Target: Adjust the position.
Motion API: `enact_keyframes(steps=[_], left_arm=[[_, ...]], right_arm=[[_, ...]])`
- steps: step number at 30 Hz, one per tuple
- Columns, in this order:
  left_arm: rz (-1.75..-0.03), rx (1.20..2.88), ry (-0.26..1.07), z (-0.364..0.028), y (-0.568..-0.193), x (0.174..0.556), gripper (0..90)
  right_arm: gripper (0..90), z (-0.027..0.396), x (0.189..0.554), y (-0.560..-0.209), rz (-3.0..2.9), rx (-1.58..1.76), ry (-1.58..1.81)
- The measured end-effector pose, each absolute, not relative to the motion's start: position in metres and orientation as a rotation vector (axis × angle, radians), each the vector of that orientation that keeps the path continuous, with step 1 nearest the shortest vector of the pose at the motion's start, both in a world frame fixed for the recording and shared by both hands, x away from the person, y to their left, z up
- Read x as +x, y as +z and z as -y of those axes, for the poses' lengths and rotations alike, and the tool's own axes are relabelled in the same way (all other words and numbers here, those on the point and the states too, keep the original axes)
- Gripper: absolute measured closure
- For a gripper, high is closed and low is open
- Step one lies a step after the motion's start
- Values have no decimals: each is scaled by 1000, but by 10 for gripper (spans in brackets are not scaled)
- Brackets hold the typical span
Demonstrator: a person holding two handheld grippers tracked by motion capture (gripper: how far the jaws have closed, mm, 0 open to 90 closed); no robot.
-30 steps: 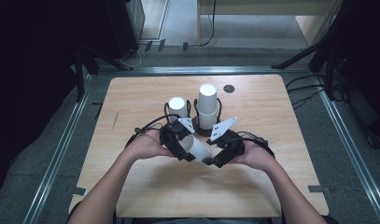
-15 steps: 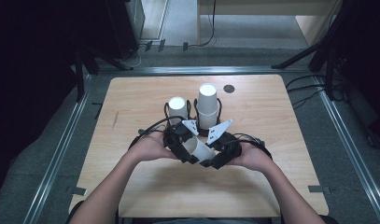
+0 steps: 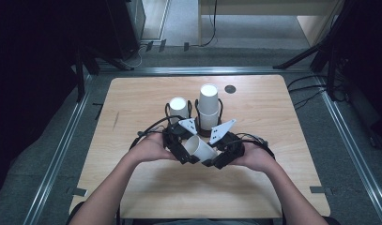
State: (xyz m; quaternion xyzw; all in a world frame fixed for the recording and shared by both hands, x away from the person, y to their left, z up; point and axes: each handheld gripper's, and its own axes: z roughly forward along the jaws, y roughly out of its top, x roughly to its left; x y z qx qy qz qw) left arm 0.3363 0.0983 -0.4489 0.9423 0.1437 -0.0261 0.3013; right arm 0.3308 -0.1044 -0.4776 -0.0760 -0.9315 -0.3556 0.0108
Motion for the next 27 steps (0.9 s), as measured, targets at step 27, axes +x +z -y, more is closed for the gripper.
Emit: enact_keyframes(steps=[27], left_arm=[[-501, 2200, -40, -118, -456, 326, 103]], right_arm=[[327, 116, 333, -468, 2840, -277, -1230]])
